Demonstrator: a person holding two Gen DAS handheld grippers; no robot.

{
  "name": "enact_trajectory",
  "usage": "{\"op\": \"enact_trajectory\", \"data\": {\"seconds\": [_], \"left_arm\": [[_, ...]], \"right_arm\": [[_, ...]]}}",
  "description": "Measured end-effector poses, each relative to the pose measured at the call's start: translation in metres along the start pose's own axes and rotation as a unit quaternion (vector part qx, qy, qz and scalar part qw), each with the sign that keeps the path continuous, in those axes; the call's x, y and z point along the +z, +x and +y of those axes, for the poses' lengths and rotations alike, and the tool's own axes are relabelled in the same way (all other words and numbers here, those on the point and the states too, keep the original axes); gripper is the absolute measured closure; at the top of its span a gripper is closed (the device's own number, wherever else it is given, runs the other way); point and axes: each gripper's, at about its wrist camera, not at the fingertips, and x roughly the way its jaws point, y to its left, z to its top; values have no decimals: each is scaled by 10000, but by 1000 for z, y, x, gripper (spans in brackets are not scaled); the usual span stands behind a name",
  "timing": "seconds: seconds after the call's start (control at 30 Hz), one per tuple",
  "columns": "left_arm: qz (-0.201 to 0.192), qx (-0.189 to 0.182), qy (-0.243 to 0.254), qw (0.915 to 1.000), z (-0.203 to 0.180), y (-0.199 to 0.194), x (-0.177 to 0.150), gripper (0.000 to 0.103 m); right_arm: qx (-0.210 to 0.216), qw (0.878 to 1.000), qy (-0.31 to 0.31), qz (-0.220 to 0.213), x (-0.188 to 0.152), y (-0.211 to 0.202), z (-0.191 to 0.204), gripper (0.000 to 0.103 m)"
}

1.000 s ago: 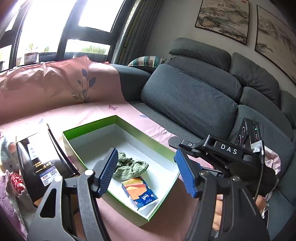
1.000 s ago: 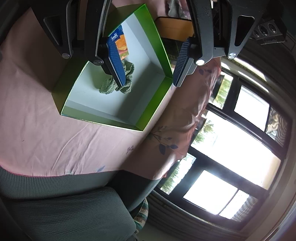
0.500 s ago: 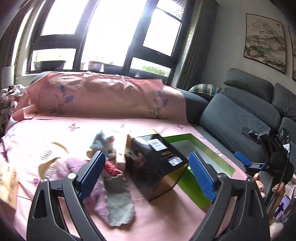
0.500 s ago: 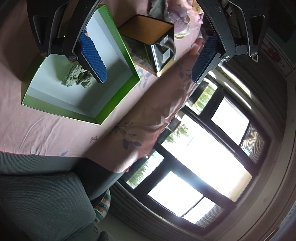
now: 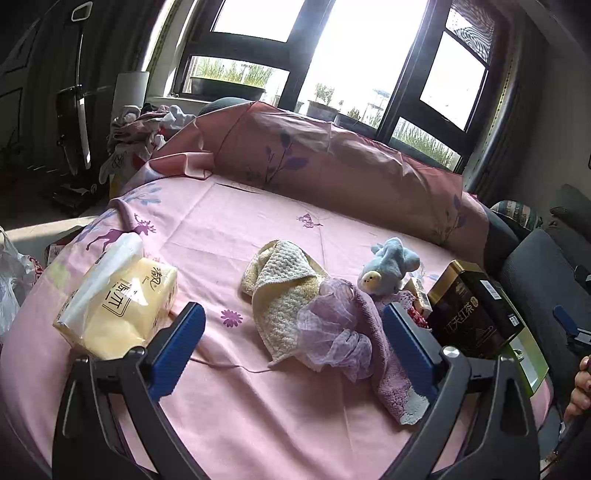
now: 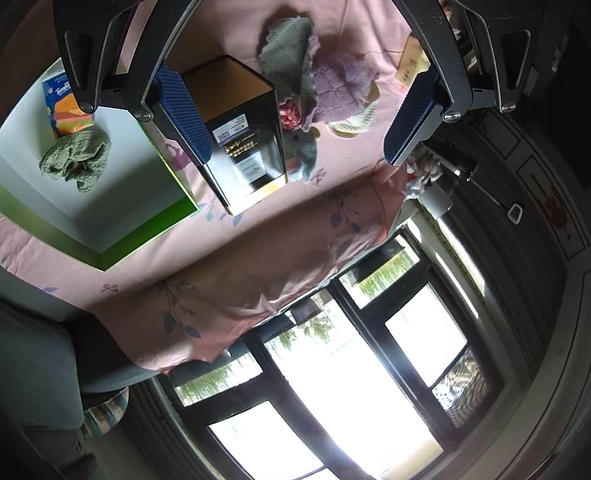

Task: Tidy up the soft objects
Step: 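Return the right tool to the bed toward the purple towel, then grasp the purple towel edge with the right gripper and lift it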

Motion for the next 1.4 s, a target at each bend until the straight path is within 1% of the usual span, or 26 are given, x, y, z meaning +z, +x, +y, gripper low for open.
{"op": "enact_trajectory", "data": {"seconds": [0.1, 0.23, 0.27, 0.33, 0.37, 0.4, 0.47, 0.53, 0.67, 0.7, 0.8, 0.87, 1.0, 1.03, 1.1, 1.17, 1.2, 1.27, 1.33, 1.4], "left_arm": [[291, 27, -241, 9993, 12, 8, -1, 7], [686, 321, -444, 9961, 25, 19, -4, 7], [790, 379, -496, 9949, 28, 22, -5, 7], [964, 420, -622, 9925, 34, 26, -6, 8], [1012, 407, -672, 9918, 37, 27, -7, 8], [1043, 399, -700, 9913, 39, 27, -7, 8], [1004, 460, -695, 9914, 43, 26, -5, 8], [930, 546, -699, 9917, 47, 23, -3, 8], [938, 387, -781, 9918, 51, 21, -1, 8], [944, 373, -777, 9918, 51, 20, -1, 8], [922, 456, -714, 9921, 49, 20, -1, 8], [910, 491, -675, 9923, 48, 20, -1, 8], [954, 424, -700, 9921, 48, 20, -1, 8], [957, 407, -705, 9921, 48, 21, -1, 8], [962, 397, -693, 9922, 48, 21, -1, 8], [963, 399, -691, 9921, 48, 21, -1, 8], [965, 399, -687, 9922, 48, 22, -1, 8], [972, 418, -675, 9921, 47, 22, -1, 8], [968, 440, -648, 9922, 46, 22, -1, 8], [965, 444, -624, 9924, 45, 22, -1, 8]], "right_arm": [[-8, 9988, -259, 414, -12, 25, 23, 8], [-70, 9933, -486, 1050, -35, 60, 50, 8], [-102, 9908, -542, 1238, -41, 69, 56, 8], [-218, 9822, -551, 1784, -55, 90, 60, 8], [-380, 9775, -516, 2012, -62, 100, 61, 8], [-521, 9745, -499, 2123, -68, 107, 61, 8], [-737, 9702, -487, 2255, -79, 120, 59, 8], [-1063, 9637, -451, 2409, -88, 131, 54, 8], [-1820, 9502, -450, 2489, -102, 148, 43, 8], [-1890, 9469, -484, 2555, -106, 153, 42, 8], [-1924, 9390, -492, 2808, -115, 165, 39, 8], [-1906, 9386, -578, 2817, -119, 170, 41, 8], [-2048, 9352, -769, 2785, -126, 177, 41, 8], [-2048, 9356, -785, 2768, -127, 178, 41, 10], [-2064, 9366, -903, 2682, -127, 177, 43, 28], [-1934, 9403, -879, 2658, -124, 173, 43, 64], [-1792, 9431, -763, 2695, -122, 173, 41, 71], [-1650, 9443, -603, 2783, -117, 169, 38, 82], [-1532, 9463, -599, 2784, -110, 161, 40, 84], [-1389, 9521, -572, 2663, -103, 149, 42, 89]]}}
